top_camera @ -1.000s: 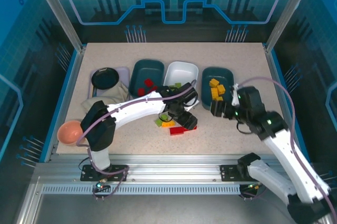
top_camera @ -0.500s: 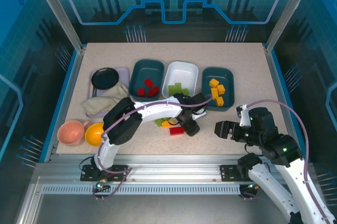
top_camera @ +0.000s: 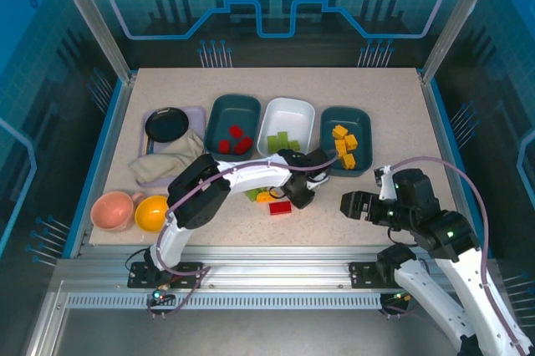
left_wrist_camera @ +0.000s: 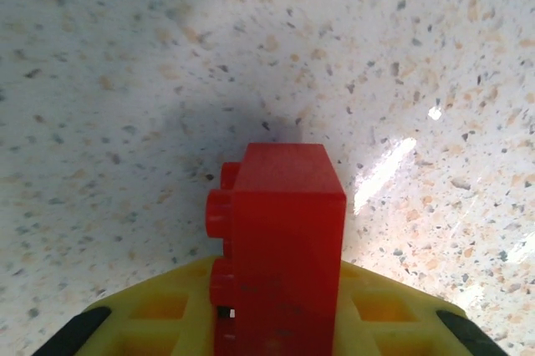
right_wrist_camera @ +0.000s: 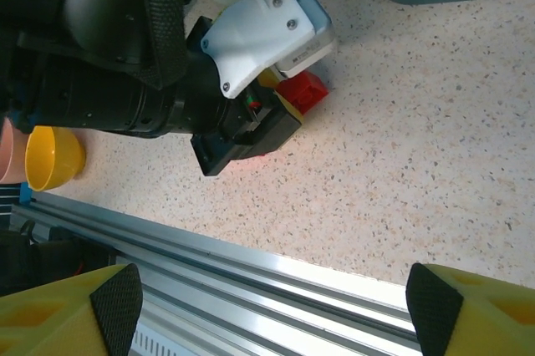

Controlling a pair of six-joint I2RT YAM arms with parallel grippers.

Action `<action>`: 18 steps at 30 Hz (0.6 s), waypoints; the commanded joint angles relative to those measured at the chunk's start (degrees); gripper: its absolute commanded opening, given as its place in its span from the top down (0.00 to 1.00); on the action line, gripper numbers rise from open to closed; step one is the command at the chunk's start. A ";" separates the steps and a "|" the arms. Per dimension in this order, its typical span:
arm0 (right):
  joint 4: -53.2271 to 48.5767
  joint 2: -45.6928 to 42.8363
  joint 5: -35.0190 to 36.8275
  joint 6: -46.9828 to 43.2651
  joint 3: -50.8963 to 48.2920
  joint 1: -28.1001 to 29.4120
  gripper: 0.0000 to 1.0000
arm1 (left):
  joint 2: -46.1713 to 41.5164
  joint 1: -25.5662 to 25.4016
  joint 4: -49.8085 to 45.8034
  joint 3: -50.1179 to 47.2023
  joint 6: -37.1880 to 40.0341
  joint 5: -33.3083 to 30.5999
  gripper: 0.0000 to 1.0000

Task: Sort the legos into containers by color

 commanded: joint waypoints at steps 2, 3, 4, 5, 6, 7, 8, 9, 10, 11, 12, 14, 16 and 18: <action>4.79 3.95 -3.62 -2.82 1.99 0.60 0.17 | -9.58 4.81 -0.76 2.71 -6.93 -1.88 0.78; 5.92 5.06 -4.01 -3.33 2.23 0.78 0.17 | -11.04 6.53 -0.88 2.61 -8.64 -1.54 0.78; 7.53 6.52 -4.46 -3.79 2.56 1.02 0.18 | -12.55 8.87 -0.94 2.45 -10.27 -0.68 0.78; 9.35 7.91 -4.59 -4.19 2.90 1.64 0.18 | -13.83 11.28 -0.85 2.20 -11.68 0.42 0.77; 11.02 9.22 -4.43 -4.54 3.04 2.41 0.18 | -14.70 13.46 -0.82 2.09 -12.89 1.35 0.77; 12.99 10.97 -3.78 -4.97 3.04 3.71 0.19 | -15.37 16.14 -0.91 2.09 -14.30 2.33 0.77; 14.49 12.86 -2.98 -5.45 5.18 5.04 0.18 | -15.50 18.37 -1.11 2.29 -15.38 3.21 0.77; 16.04 15.39 -1.87 -6.13 6.32 6.87 0.18 | -15.58 20.97 -1.33 2.52 -16.79 3.96 0.77; 17.51 18.12 -0.57 -6.82 7.57 8.90 0.19 | -15.31 23.61 -1.20 2.76 -18.35 5.33 0.77; 19.22 20.04 0.66 -7.50 8.72 10.69 0.19 | -14.89 25.64 -0.89 2.99 -19.66 6.49 0.76; 21.24 22.71 2.02 -8.18 9.89 12.85 0.19 | -14.13 28.14 -0.66 3.41 -21.33 7.83 0.76; 25.87 27.14 3.76 -9.26 11.90 15.55 0.18 | -11.91 31.95 -0.86 5.20 -23.82 9.41 0.76; 30.91 31.55 4.06 -10.10 13.66 16.92 0.18 | -8.59 34.88 -1.00 7.57 -25.76 10.60 0.76; 33.19 35.82 3.92 -10.52 16.16 17.10 0.17 | -4.73 36.80 -1.15 10.23 -26.85 11.70 0.76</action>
